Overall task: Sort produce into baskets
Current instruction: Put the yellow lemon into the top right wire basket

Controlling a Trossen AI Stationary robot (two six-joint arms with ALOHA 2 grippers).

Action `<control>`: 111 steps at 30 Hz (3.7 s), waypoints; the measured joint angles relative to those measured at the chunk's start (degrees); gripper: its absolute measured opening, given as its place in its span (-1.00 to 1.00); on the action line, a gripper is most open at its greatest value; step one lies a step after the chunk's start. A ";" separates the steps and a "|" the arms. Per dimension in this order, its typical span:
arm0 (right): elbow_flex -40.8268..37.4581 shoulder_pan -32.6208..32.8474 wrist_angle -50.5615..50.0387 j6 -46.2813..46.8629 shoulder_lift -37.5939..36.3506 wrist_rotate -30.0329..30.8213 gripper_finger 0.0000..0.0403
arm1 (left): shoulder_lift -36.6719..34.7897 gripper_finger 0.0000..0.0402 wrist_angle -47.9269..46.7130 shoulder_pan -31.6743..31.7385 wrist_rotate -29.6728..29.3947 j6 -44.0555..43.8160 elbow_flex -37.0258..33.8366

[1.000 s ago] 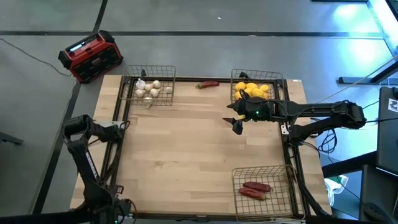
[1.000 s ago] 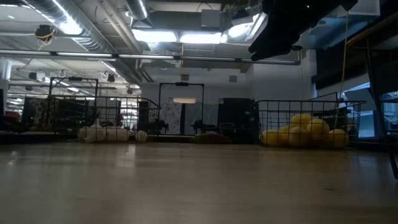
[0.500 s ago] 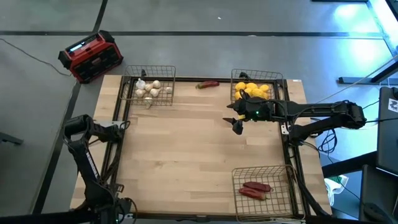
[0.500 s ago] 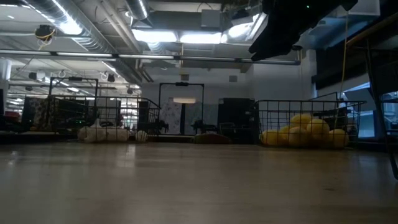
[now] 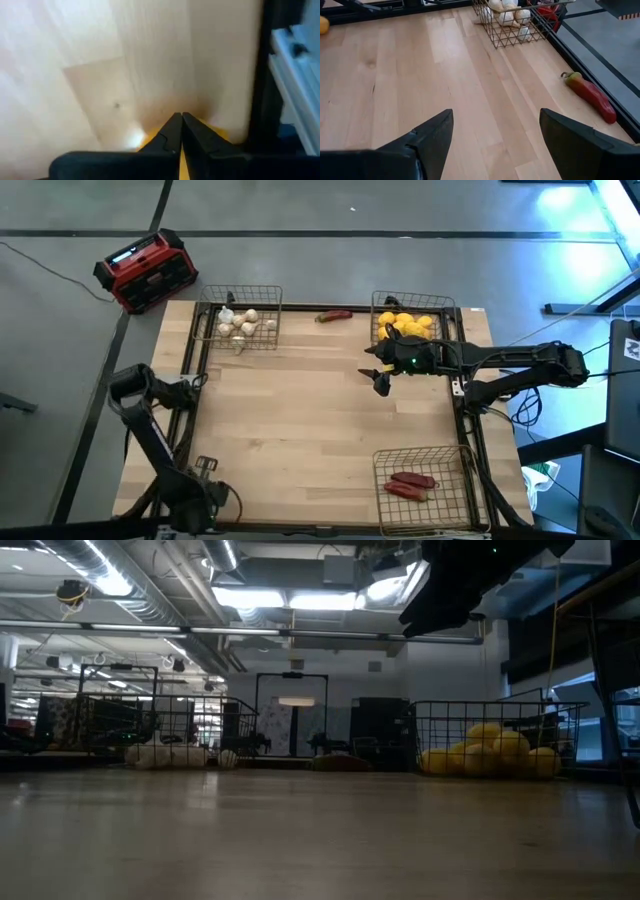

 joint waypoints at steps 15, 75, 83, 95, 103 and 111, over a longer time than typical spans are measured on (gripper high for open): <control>0.00 0.00 -0.04 1.03 0.00 0.12 0.46 | -8.39 -0.96 -9.38 9.32 -8.20 0.18 0.25; 0.00 0.02 -0.48 0.94 0.00 0.22 0.46 | -2.82 0.05 -7.28 4.78 13.60 -58.84 -5.01; 0.00 0.00 -0.47 0.94 0.00 0.22 0.46 | -2.82 0.05 -4.68 4.18 8.24 -49.86 -8.38; 0.00 0.02 -0.07 0.96 0.00 0.22 0.46 | -2.82 0.05 -6.87 7.03 -1.65 -26.35 -9.04; 0.02 0.02 -0.02 0.96 0.00 0.22 0.46 | -2.94 0.05 -6.85 13.30 -3.28 -18.79 -9.04; 0.00 0.02 -0.13 0.96 0.00 0.22 0.46 | -8.13 0.05 -7.56 15.20 -5.50 -18.66 -8.45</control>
